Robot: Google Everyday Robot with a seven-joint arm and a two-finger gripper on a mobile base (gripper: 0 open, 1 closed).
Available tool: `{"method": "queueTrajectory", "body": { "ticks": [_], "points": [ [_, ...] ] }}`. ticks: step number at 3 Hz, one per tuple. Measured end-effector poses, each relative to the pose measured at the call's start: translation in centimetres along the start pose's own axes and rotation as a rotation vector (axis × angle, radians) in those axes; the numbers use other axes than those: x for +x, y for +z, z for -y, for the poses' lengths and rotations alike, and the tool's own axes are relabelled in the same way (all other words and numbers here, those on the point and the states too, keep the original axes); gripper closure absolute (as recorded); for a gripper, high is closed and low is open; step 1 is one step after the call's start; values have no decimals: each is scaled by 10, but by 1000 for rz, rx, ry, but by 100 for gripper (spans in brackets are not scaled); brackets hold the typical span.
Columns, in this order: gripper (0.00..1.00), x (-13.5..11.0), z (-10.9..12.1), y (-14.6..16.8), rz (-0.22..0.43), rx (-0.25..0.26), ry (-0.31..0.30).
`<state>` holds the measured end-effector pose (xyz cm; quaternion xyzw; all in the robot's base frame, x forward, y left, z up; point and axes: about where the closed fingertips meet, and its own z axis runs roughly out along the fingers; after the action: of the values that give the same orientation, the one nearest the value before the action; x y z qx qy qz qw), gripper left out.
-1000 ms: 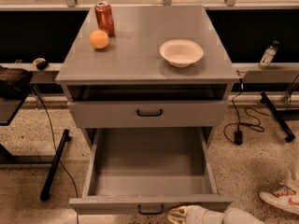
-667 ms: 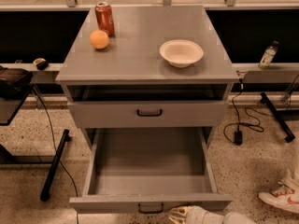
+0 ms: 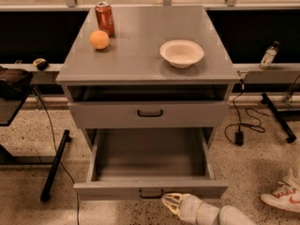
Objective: Close middle drawer
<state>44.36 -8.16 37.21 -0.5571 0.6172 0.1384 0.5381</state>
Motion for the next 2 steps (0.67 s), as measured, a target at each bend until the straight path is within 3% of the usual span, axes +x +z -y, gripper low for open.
{"method": "queueTrajectory", "body": {
  "ticks": [1, 2],
  "points": [
    [100, -26, 40, 39, 31, 69, 53],
    [100, -26, 40, 39, 31, 69, 53]
  ]
}}
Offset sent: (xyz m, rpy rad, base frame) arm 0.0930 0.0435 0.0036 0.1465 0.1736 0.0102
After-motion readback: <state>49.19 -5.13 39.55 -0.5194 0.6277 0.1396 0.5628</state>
